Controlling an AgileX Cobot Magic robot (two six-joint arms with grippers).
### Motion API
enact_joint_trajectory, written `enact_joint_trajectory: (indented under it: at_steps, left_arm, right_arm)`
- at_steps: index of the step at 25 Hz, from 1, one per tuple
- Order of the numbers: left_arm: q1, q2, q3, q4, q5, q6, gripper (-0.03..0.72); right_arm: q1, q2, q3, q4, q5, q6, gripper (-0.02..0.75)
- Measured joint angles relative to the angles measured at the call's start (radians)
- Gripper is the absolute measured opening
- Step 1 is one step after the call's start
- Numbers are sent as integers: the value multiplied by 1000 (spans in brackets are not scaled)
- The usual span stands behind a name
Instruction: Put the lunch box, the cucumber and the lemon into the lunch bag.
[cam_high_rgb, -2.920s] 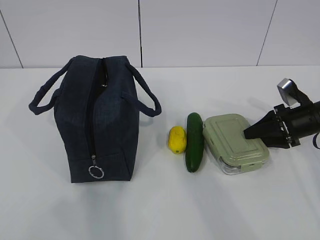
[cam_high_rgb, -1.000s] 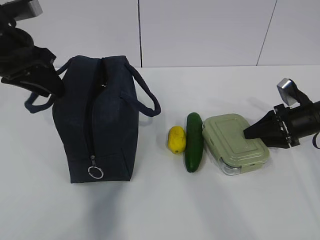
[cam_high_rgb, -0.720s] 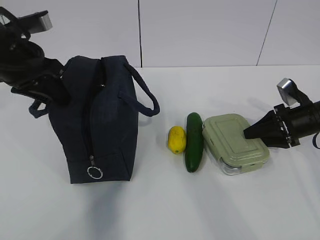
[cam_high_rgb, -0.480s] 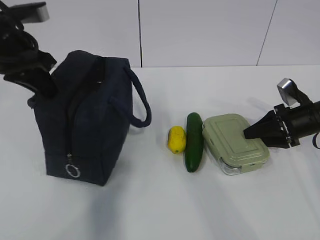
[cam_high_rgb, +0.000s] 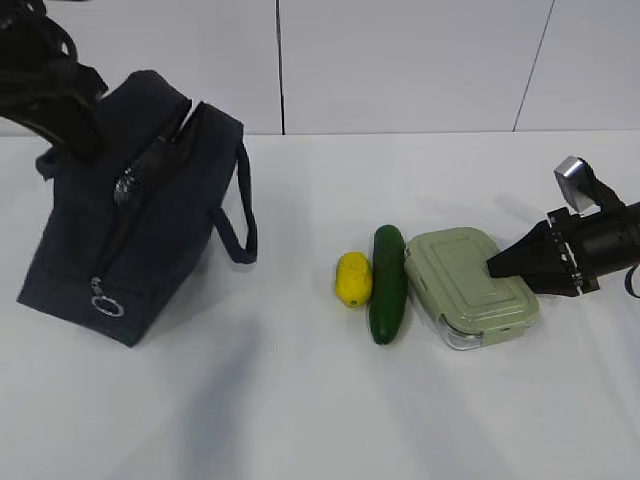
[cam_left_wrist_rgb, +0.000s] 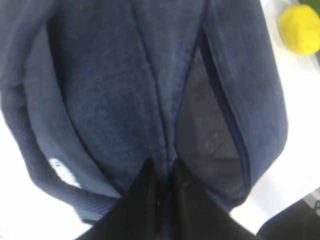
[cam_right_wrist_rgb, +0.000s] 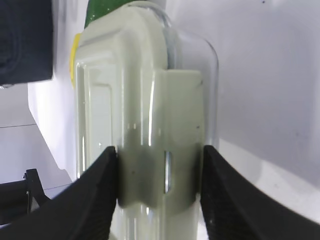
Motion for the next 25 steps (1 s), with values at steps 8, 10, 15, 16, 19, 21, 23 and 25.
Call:
enact_joint_trajectory:
  at_steps: [8, 10, 15, 16, 19, 21, 23, 25]
  left_arm:
    - [-20, 27, 0, 2, 0, -6, 15]
    - [-20, 27, 0, 4, 0, -6, 15]
    - [-20, 27, 0, 4, 0, -7, 15]
    - [-20, 27, 0, 4, 0, -7, 15]
    - [-20, 27, 0, 4, 0, -7, 15]
    - [-20, 27, 0, 4, 0, -7, 15]
    - [-20, 28, 0, 4, 0, -7, 15]
    - [-20, 32, 0, 4, 0, -7, 15]
  right_arm:
    - [0, 0, 0, 15, -2, 2, 372]
    - [0, 2, 0, 25, -6, 6, 372]
    - [0, 2, 0, 49, -20, 31, 372]
    - [0, 2, 0, 54, -21, 35, 372]
    - [0, 2, 0, 78, -33, 41, 372]
    - [0, 2, 0, 91, -42, 45, 372]
    - [0, 0, 0, 95, -49, 46, 370]
    - [0, -9, 0, 97, -59, 48, 370]
